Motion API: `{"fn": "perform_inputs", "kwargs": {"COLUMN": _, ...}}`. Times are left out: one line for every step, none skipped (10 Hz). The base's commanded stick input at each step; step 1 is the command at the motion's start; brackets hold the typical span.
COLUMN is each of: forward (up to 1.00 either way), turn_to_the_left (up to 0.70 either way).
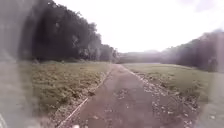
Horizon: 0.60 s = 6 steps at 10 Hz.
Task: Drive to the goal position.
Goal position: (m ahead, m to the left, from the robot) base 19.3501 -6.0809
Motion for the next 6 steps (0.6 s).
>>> {"fn": "perform_inputs", "kwargs": {"forward": 0.7, "turn_to_the_left": -0.13}}
{"fn": "perform_inputs", "kwargs": {"forward": 0.7, "turn_to_the_left": -0.13}}
{"fn": "perform_inputs", "kwargs": {"forward": 0.7, "turn_to_the_left": -0.13}}
{"fn": "perform_inputs", "kwargs": {"forward": 0.7, "turn_to_the_left": -0.13}}
{"fn": "perform_inputs", "kwargs": {"forward": 0.7, "turn_to_the_left": -0.13}}
{"fn": "perform_inputs", "kwargs": {"forward": 0.7, "turn_to_the_left": -0.13}}
